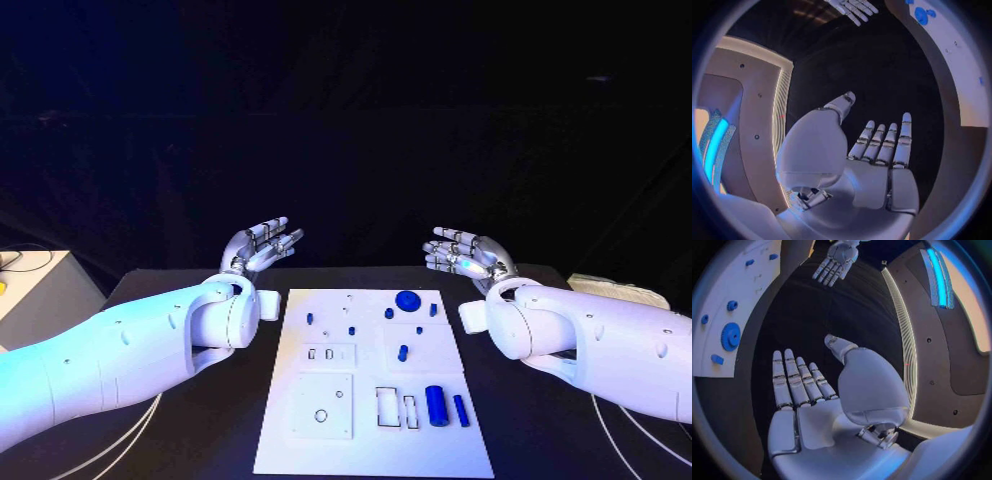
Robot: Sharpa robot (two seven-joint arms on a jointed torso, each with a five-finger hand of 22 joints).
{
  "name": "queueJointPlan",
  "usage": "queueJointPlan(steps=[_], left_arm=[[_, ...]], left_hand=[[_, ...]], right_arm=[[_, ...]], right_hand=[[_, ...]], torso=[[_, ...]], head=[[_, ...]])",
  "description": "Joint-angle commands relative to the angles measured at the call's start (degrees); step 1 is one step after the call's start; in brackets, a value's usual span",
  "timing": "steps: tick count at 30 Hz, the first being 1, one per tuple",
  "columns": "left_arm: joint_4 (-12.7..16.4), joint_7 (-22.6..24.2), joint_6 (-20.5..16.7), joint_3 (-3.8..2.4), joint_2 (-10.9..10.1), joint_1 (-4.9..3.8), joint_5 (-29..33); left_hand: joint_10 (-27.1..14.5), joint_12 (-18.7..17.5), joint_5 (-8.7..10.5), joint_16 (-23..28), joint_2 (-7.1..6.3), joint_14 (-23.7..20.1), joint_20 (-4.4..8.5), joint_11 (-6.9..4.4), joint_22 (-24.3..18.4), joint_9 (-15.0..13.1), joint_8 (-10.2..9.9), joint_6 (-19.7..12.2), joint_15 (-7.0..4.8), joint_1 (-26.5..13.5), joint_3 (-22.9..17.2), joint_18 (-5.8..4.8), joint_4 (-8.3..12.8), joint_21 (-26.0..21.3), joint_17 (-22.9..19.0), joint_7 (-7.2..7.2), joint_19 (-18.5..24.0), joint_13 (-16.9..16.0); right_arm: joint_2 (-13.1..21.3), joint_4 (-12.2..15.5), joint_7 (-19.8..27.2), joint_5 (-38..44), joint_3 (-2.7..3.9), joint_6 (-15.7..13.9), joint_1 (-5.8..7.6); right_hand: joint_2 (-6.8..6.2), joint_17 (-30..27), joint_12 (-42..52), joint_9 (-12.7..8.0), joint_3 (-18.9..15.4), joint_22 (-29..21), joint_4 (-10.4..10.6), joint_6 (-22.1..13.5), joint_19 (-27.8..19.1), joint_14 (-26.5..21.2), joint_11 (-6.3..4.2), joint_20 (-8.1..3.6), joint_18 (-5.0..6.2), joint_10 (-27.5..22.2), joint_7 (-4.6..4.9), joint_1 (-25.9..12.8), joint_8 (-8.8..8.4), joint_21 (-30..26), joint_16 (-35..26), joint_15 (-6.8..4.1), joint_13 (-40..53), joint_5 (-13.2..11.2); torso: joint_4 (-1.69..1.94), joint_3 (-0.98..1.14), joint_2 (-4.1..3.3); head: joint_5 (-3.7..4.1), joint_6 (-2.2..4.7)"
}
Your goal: Assemble the parts on the task board
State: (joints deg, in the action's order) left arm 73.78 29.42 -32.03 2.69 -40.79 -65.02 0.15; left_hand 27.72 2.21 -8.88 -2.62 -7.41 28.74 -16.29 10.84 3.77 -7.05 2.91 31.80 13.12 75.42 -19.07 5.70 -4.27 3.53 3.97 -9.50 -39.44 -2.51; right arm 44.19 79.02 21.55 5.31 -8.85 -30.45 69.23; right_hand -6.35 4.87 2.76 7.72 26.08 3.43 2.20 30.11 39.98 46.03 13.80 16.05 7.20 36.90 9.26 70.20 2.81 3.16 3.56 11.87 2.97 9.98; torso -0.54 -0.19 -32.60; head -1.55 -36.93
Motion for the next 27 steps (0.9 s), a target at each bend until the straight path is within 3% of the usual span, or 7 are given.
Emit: queueJointPlan(steps=[1, 5, 6, 8, 10, 23, 27], left_arm=[[-0.72, 1.71, 6.36, 0.05, 0.33, -0.31, -0.17], [-0.74, 1.71, 6.39, 0.06, 0.34, -0.32, -0.17], [0.38, 0.77, 6.24, 0.07, -0.95, -0.29, -1.54], [1.05, 0.51, 5.96, 0.07, -1.41, -0.30, -2.19], [1.92, 0.17, 5.89, 0.07, -2.02, -0.30, -2.91], [9.49, -2.69, 10.58, -0.27, -7.54, -0.77, -7.83], [12.64, -2.74, 11.58, -0.57, -9.44, -0.94, -7.68]], left_hand=[[2.79, 0.57, -0.35, -0.78, 0.27, 3.95, -0.26, 0.85, 0.27, -0.17, 0.63, 2.12, 0.25, 3.26, 0.15, 1.47, -0.74, 0.74, 0.45, -3.79, -2.15, -0.28], [7.68, 0.89, -0.39, -2.71, 0.60, 14.68, -0.19, 1.99, 0.73, -0.35, 1.31, 5.29, -1.24, 4.13, 1.01, 3.03, -1.51, 2.15, 1.72, -4.45, -5.32, -0.54], [11.89, 1.37, -0.41, -3.88, 0.65, 18.36, -0.19, 2.44, 1.05, -0.30, 1.40, 5.98, -1.62, 4.32, 1.11, 3.68, -1.68, 3.08, 2.31, -3.83, -6.96, -0.82], [19.31, 2.37, -0.41, -4.75, 0.75, 20.13, -0.15, 2.70, 1.25, -0.47, 1.79, 8.22, -1.83, 4.49, 1.04, 4.09, -1.79, 3.85, 2.70, -3.22, -8.23, -1.27], [23.82, 3.81, -0.38, -7.72, 0.67, 25.66, 0.73, 0.85, 2.30, -1.56, 3.66, 15.73, -3.75, 4.67, 0.44, 4.86, -1.72, 6.55, 4.66, -4.00, -12.35, -1.40], [37.01, 2.77, -0.15, -21.90, -2.71, 41.51, 7.68, -3.26, 11.93, -2.24, 6.58, 21.96, -9.83, 4.44, -7.31, 4.53, -0.29, 23.26, 19.90, -1.85, -22.36, -1.46], [38.77, 1.81, -0.09, -32.57, -3.72, 41.13, 9.03, -4.07, 19.88, -2.43, 6.31, 21.84, -10.76, 3.12, -10.09, 4.32, 0.05, 34.71, 28.66, -1.44, -22.09, -1.59]], right_arm=[[-0.17, -1.11, -4.14, 4.92, -0.64, 9.65, 0.84], [-0.21, -1.80, -4.81, 5.53, -1.18, 11.02, 1.42], [0.48, -2.54, -3.49, 19.48, -1.15, 9.03, 1.77], [0.53, -2.70, -3.73, 23.26, -1.12, 8.71, 2.02], [0.55, -2.86, -4.10, 27.96, -1.07, 8.17, 2.31], [0.36, -2.67, -12.73, 55.81, -0.78, 10.45, 4.97], [0.15, -1.93, -16.54, 64.36, -0.74, 11.30, 5.65]], right_hand=[[-0.13, 0.53, 0.71, 0.67, 1.16, 0.53, -1.15, 5.32, 6.16, 5.99, -0.17, 0.42, 2.20, 6.78, 7.09, 3.95, 1.17, 1.23, 1.28, -0.53, 0.42, -0.23], [-0.31, 0.94, 1.39, 1.68, 1.39, 0.89, -1.85, 12.77, 10.69, 10.27, -1.34, 0.00, 3.30, 14.82, 6.18, 4.93, 2.73, 2.83, 2.48, -1.96, 0.75, -1.44], [-0.36, 1.45, 1.97, 2.27, 1.42, 1.35, -1.71, 16.52, 13.47, 13.27, -2.07, -0.90, 3.36, 17.22, 5.68, 4.90, 3.60, 4.19, 3.87, -2.95, 0.85, -1.77], [-0.65, 1.68, 1.99, 2.56, 1.59, 1.46, -1.62, 19.41, 15.31, 15.10, -2.64, -1.60, 3.39, 19.22, 5.21, 5.03, 4.23, 4.92, 4.49, -3.62, 0.74, -1.98], [-0.96, 2.18, 2.22, 2.61, 1.96, 1.69, -1.65, 21.03, 17.22, 17.40, -3.35, -2.45, 3.42, 21.48, 4.65, 5.33, 4.76, 5.81, 5.40, -4.47, 0.76, -2.06], [-4.01, 17.97, 0.87, 2.81, 3.61, 12.33, -2.36, 27.35, 35.62, 39.82, -8.50, -11.04, 2.90, 33.09, 0.73, 6.53, 5.91, 25.10, 26.02, -12.19, 0.93, -0.92], [-5.48, 44.07, 0.83, 3.79, 7.05, 44.00, -1.46, 27.87, 41.05, 40.16, -8.80, -11.20, -0.77, 34.25, 0.14, 5.79, 5.75, 54.10, 56.30, -12.42, 1.07, -1.01]], torso=[[-0.02, -0.01, -0.03], [-0.02, -0.01, -0.03], [-0.18, 0.08, -0.52], [-0.11, 0.09, -0.82], [0.00, 0.12, -1.21], [0.77, 0.28, -4.35], [1.03, 0.17, -5.31]], head=[[0.00, -0.01], [0.00, -0.01], [1.04, -1.51], [1.09, -1.57], [1.19, -1.74], [2.54, -1.80], [2.94, -1.78]])
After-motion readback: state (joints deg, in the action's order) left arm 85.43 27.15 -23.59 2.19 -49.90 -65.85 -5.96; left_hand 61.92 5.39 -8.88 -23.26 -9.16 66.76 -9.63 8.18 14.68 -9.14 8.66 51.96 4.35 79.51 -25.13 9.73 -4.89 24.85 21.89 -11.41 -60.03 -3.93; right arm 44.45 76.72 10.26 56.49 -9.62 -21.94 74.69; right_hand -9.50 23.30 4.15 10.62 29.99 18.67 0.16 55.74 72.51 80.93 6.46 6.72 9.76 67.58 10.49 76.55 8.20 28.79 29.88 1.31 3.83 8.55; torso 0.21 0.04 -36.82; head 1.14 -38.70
